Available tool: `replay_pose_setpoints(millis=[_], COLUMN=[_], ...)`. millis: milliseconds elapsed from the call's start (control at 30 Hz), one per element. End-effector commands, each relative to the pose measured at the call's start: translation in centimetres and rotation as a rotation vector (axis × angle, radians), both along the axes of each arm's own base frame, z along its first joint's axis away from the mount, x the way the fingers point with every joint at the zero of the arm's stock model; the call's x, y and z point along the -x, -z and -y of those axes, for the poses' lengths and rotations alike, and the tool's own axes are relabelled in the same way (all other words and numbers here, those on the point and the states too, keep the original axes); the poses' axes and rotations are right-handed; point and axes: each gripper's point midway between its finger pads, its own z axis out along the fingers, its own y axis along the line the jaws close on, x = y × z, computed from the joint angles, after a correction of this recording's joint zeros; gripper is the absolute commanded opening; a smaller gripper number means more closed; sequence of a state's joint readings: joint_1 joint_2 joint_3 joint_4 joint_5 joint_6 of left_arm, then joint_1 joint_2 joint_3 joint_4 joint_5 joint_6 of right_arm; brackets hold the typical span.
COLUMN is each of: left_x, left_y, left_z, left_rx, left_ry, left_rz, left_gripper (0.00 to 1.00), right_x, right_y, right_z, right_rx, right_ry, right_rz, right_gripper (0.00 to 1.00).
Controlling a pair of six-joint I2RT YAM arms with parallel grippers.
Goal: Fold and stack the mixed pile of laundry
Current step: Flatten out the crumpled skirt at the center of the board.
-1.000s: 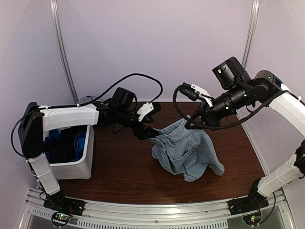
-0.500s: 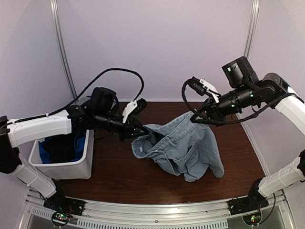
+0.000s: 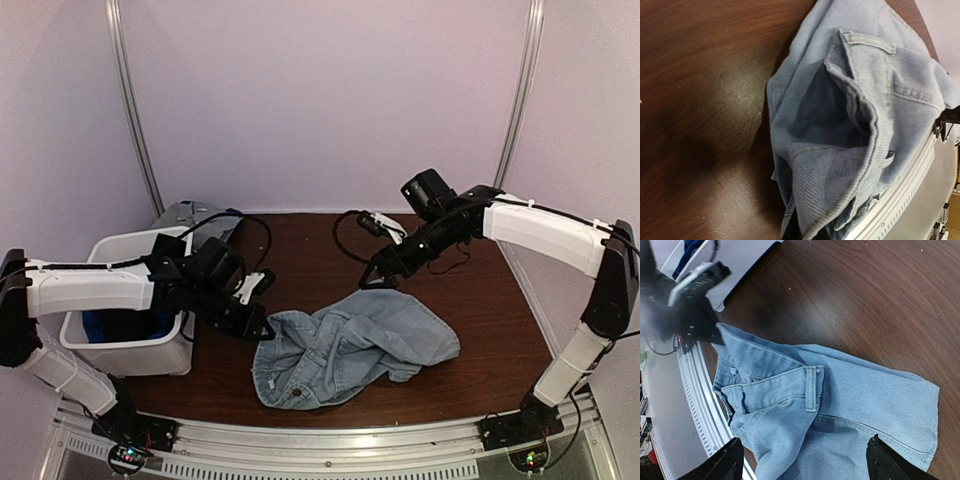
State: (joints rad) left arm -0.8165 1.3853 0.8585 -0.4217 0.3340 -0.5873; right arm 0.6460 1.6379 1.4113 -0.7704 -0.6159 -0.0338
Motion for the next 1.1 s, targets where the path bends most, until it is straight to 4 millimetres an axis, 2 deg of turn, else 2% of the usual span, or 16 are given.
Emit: replay_pose_setpoints(millis=[0, 100, 200, 333, 567, 667, 767, 800, 933, 1000, 1067], left_x=[-1.2, -1.6, -1.8, -1.9, -1.7, -2.1, -2.5, -2.7, -3.0, -2.9, -2.8], left_y=[1.3, 0.7, -0.9, -3.3, -3.6, -4.6, -5.4, -5.6, -5.3, -5.0, -4.7], left_z=[-0.2, 0.4, 1.3, 1.9, 1.7, 1.3, 0.3, -0.1, -1.1, -1.2, -1.3], left_rx=[-0.037, 0.002, 0.093, 0.174, 0.19, 0.254, 0.294, 0.301, 0.291, 0.279, 0.271], left_ry=[-0.108, -0.106, -0.086, -0.066, -0.067, -0.092, -0.126, -0.137, -0.151, -0.142, -0.142], left_rz=[-0.055, -0.055, -0.034, 0.004, -0.006, 0.005, 0.006, 0.007, 0.004, -0.005, -0.013], left_gripper=[0.0, 0.0, 0.0, 0.0, 0.0, 0.0, 0.0, 0.0, 0.0, 0.0, 0.0], right_x=[1.9, 3.4, 4.3, 4.8, 4.9, 4.9, 5.8, 6.2, 6.3, 6.1, 6.0], right_y=[-6.3, -7.2, -6.3, -3.4, 2.0, 4.5, 6.7, 7.1, 7.6, 6.6, 4.7], right_z=[-0.1, -1.0, -2.2, -3.6, -5.8, -5.4, -3.8, -3.2, -0.9, -0.4, -0.4], right_rx=[-0.083, -0.074, -0.035, 0.049, 0.241, 0.307, 0.372, 0.383, 0.451, 0.449, 0.406], right_ry=[-0.031, -0.047, -0.068, -0.099, -0.147, -0.144, -0.167, -0.173, -0.164, -0.14, -0.115], right_rz=[0.176, 0.212, 0.217, 0.224, 0.212, 0.198, 0.177, 0.178, 0.211, 0.238, 0.265], right_gripper=[0.84, 0.81, 0.77, 0.75, 0.78, 0.8, 0.78, 0.75, 0.48, 0.37, 0.3])
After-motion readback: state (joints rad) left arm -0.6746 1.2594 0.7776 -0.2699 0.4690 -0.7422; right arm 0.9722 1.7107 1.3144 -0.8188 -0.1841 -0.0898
